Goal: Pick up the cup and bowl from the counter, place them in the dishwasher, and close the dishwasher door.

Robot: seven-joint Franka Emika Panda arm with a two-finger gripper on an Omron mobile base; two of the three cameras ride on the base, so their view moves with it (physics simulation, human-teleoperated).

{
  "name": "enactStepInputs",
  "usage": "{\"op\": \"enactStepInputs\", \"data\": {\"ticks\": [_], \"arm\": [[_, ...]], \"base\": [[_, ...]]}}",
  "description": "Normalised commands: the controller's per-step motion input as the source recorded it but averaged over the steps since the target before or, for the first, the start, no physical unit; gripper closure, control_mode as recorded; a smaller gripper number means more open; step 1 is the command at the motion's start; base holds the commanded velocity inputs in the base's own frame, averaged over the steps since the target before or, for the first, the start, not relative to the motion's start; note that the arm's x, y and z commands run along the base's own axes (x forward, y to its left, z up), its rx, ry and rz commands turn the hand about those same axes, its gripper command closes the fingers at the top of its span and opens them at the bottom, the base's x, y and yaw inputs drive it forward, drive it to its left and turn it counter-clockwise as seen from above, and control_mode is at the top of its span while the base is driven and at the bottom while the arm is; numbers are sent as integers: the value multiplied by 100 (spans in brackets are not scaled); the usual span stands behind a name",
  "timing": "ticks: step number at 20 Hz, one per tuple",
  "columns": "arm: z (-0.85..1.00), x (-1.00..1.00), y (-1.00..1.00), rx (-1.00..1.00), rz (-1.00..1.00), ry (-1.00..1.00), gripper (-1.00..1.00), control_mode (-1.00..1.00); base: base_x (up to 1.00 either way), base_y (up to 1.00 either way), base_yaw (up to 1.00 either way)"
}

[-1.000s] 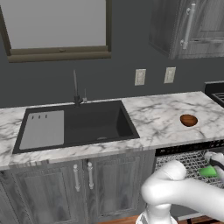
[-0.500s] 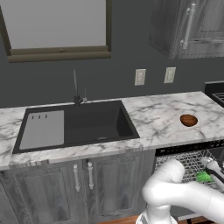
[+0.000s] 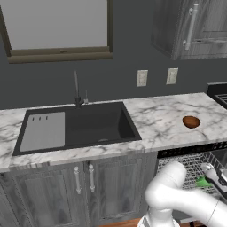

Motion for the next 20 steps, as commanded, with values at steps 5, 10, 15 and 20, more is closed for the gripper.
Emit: {"op": "enactStepInputs", "data": {"ticks": [5, 10, 15, 20], "arm": [[-38, 16, -14, 2, 0, 2, 100, -100], [-37, 12, -14, 3, 0, 1, 100, -100], [-26, 6, -8, 1, 0, 0, -100, -100], [-1, -13, -21, 0, 0, 0, -100, -100]], "base": [[0, 0, 0], [0, 0, 0], [0, 0, 0], [0, 0, 0]]}}
